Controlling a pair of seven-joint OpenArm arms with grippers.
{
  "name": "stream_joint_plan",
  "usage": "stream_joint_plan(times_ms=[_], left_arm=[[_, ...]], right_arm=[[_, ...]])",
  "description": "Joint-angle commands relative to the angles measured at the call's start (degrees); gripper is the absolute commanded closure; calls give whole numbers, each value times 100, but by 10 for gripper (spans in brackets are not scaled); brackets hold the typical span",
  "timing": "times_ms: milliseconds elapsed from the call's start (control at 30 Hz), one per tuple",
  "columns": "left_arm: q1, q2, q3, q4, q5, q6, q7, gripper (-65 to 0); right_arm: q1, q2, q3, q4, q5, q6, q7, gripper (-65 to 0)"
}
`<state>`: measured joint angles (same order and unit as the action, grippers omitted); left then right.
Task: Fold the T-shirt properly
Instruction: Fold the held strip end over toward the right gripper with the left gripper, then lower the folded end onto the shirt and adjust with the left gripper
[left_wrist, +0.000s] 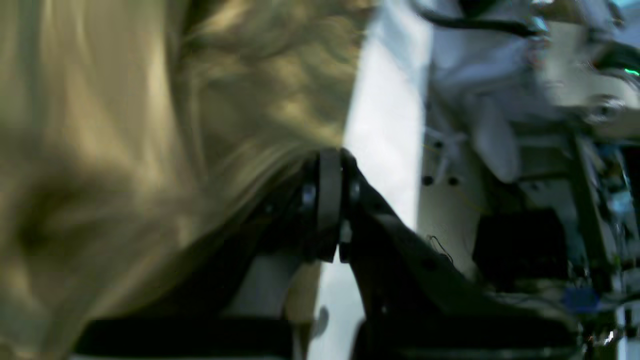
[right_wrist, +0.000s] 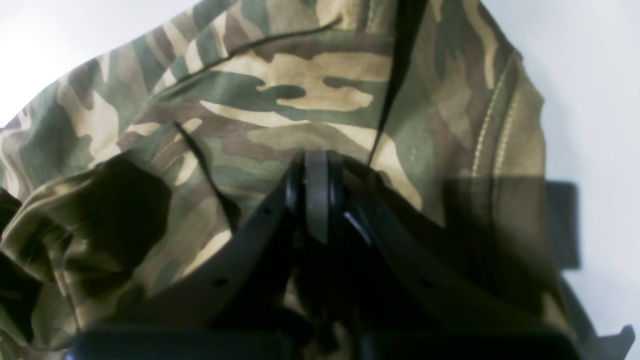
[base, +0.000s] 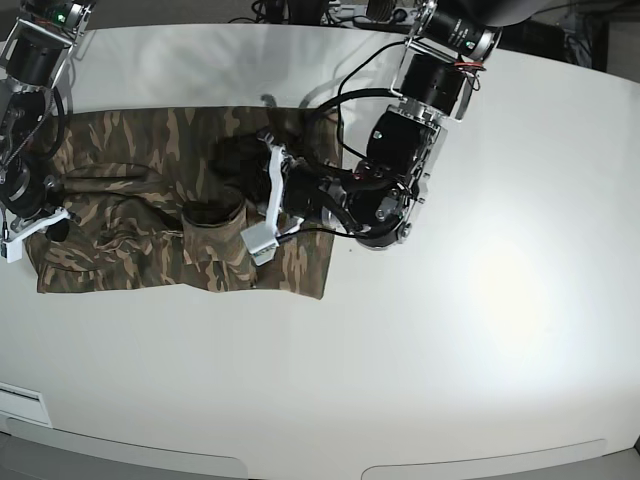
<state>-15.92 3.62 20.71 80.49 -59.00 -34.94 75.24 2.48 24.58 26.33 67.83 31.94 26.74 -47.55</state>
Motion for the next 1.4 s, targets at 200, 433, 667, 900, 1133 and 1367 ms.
stream_joint_plan(times_ms=[200,433,667,900,1133,1367], left_arm=[[-293,538,-33,90,-37,-404,-750,0],[-822,538,-1115,90,295,153,164,0],[-658,-118,-1899,90,831,737,90,0],[-249,-546,-1886,90,122,376,476,0],[-188,-942,-1725,90,-1403,-107,476,0],[-201,-1375,-861,90,-1462,-457,476,-383]], right_arm=[[-186,-105,-79,-179,-476,-57,-1075,0],[-184,-105,-79,-179,-474,-57,-1073,0],[-184,-103,-79,-179,-474,-55,-1073,0],[-184,-92,-79,-179,-365,9,-1051,0],[-184,-92,-79,-179,-195,179,-1054,0],[-184,-92,-79,-179,-192,177,-1056,0]])
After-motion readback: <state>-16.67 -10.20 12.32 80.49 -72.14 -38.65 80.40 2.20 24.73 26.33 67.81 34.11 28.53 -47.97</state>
